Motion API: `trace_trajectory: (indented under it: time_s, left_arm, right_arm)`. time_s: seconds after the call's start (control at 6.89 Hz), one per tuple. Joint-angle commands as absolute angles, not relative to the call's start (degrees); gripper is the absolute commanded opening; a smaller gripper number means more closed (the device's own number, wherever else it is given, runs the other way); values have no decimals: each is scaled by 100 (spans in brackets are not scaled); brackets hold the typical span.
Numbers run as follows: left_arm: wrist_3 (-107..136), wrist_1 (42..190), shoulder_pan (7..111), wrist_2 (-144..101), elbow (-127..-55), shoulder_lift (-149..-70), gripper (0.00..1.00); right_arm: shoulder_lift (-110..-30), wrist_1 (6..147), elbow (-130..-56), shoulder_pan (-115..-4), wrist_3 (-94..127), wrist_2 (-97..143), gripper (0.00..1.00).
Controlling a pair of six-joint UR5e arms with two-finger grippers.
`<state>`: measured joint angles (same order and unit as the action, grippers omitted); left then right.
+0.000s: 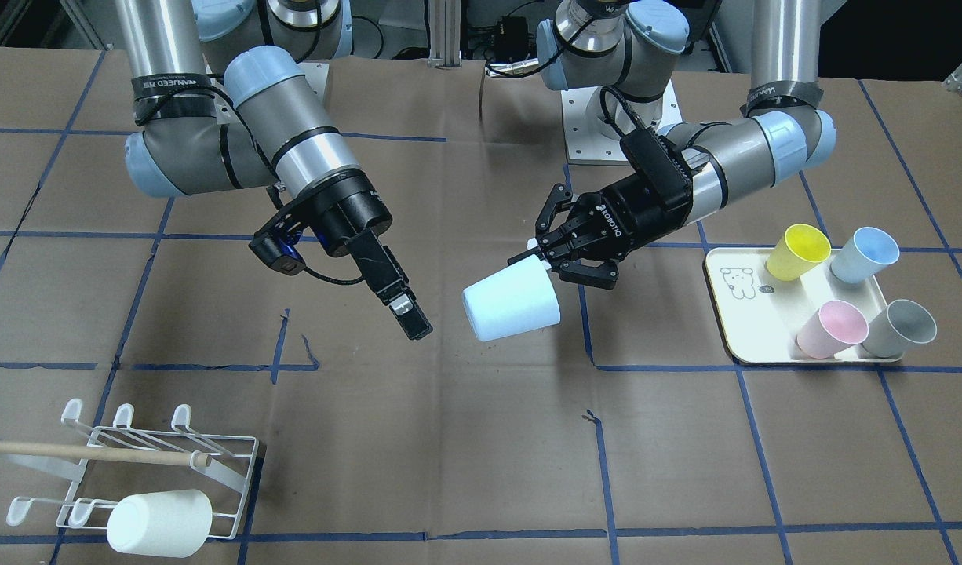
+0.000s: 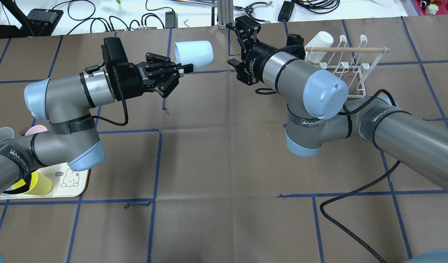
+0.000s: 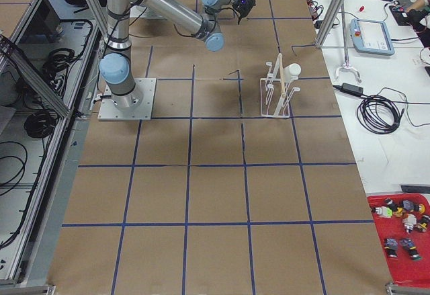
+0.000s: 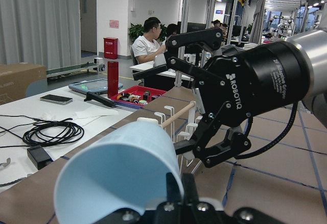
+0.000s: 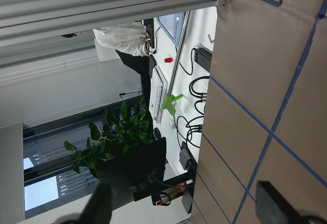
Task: Transfer IKEA cup to right arm and place on rack
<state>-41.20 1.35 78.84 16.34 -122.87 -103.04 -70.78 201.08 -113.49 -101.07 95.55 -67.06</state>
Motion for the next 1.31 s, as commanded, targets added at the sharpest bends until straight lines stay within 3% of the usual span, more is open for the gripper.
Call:
trace_trajectory:
  time_s: [0.0, 1.16]
  left_arm:
    - [-4122, 132, 7884, 1635, -12287, -10318, 3]
    - [-4078, 132, 7884, 1635, -12287, -10318, 4]
  right_arm:
    - [-6996, 20092, -11329, -10309, 9597, -6855, 99]
    - [-6847, 20092, -11075, -10819, 10037, -7119, 99]
